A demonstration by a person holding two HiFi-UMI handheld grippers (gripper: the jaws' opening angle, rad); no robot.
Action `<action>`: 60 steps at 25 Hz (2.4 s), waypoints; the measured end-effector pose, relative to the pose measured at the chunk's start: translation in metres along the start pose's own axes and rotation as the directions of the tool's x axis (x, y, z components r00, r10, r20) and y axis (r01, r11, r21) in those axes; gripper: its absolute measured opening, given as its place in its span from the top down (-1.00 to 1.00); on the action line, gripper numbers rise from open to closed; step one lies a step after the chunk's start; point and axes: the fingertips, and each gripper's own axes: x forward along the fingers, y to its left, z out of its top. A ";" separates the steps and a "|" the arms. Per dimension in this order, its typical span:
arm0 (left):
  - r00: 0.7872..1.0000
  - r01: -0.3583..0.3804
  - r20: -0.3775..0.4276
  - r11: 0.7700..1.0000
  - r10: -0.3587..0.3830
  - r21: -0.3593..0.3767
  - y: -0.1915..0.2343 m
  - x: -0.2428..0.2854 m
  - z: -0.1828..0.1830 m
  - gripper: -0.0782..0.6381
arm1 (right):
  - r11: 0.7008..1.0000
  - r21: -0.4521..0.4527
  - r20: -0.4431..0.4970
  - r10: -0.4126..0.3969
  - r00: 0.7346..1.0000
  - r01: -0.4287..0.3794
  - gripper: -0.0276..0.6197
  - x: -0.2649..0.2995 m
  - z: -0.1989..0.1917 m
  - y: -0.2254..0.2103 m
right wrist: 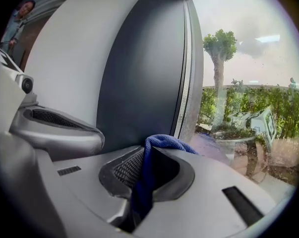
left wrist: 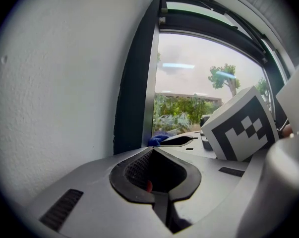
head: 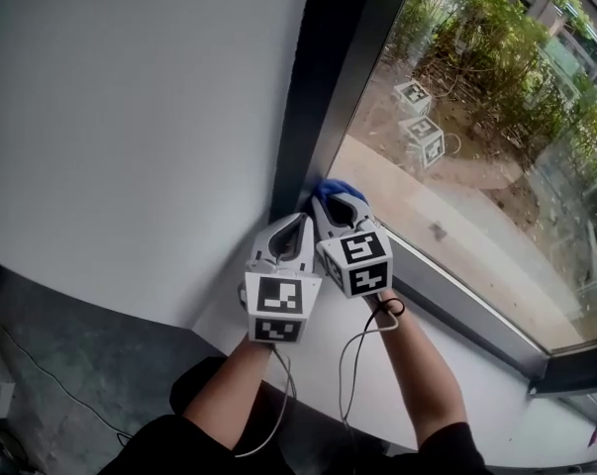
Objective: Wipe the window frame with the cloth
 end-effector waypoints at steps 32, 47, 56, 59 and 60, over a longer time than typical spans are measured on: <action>1.000 0.008 -0.011 1.000 -0.008 0.013 -0.007 -0.001 -0.009 0.77 | 0.991 0.047 0.199 -0.129 0.971 0.123 0.84 -0.026 0.068 -0.011; 0.998 -0.063 0.009 0.998 0.063 0.013 -0.027 -0.030 0.011 0.77 | 0.988 0.138 0.266 -0.110 0.958 0.075 0.84 -0.030 0.103 -0.030; 0.994 -0.095 0.050 0.995 0.094 0.024 -0.032 -0.052 0.027 0.77 | 0.996 0.063 0.349 -0.083 0.933 0.065 0.84 -0.042 0.126 -0.019; 0.995 -0.097 0.028 0.994 0.096 0.048 -0.036 -0.057 0.025 0.77 | 0.996 0.060 0.349 -0.077 0.934 0.060 0.84 -0.042 0.135 -0.022; 0.995 -0.100 0.027 0.994 0.099 0.046 -0.037 -0.058 0.026 0.77 | 0.995 0.075 0.351 -0.083 0.933 0.060 0.84 -0.044 0.138 -0.025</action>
